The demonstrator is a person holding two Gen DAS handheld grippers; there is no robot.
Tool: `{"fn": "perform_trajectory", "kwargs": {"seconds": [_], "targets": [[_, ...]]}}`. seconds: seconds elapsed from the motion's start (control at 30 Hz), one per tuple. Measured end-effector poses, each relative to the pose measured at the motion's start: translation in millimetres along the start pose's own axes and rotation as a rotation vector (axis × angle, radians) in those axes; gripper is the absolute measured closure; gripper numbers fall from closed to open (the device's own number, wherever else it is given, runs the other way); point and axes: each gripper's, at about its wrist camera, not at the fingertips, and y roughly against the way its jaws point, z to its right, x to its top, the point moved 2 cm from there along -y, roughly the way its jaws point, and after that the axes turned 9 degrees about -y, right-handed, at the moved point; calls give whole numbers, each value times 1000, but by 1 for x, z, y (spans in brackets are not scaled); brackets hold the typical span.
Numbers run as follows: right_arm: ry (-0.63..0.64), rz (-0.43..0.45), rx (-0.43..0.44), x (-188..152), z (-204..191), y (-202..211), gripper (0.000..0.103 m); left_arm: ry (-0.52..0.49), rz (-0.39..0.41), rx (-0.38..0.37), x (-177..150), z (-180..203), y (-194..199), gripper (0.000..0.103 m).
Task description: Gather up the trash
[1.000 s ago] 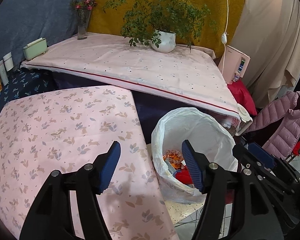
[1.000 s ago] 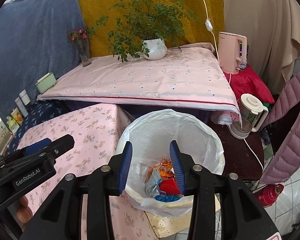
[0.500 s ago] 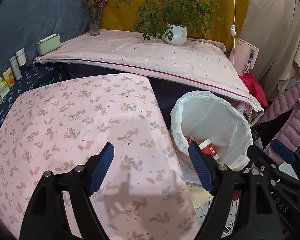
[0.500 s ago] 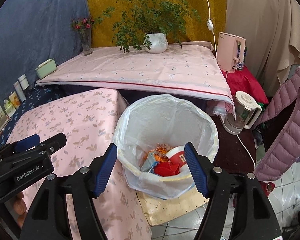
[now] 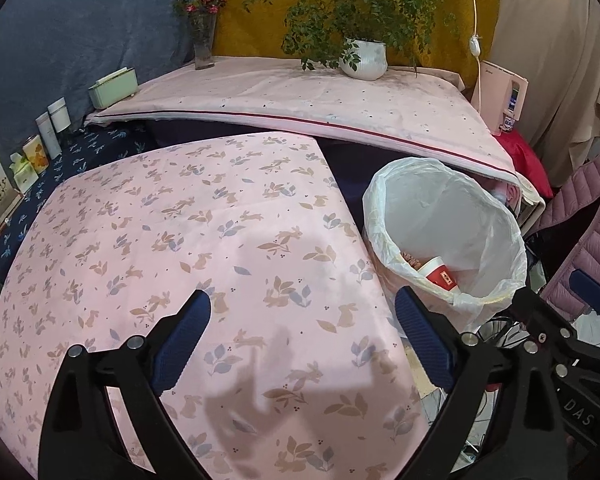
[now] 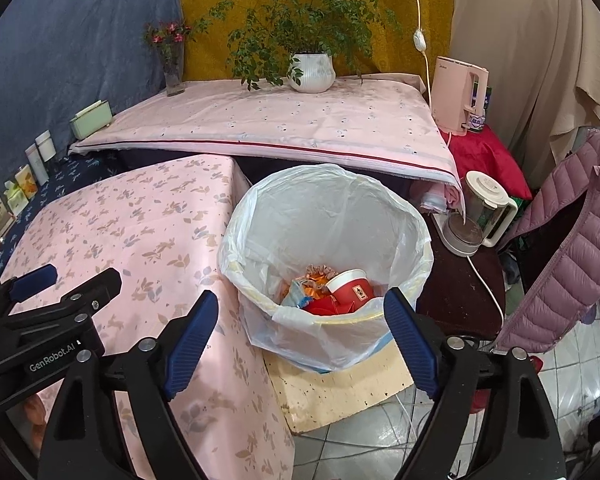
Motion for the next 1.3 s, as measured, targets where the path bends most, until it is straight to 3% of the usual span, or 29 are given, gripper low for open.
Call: {"fn": "perform_trajectory", "kwargs": {"seconds": [0.7,1.3], "targets": [[63,-26,-34,-24,-2,-4,14,72,-15,66,-23,-18,-2,8],[112,-14,-64,-30,-7,6,14,76,-16,91,-27,-7,0,7]]}}
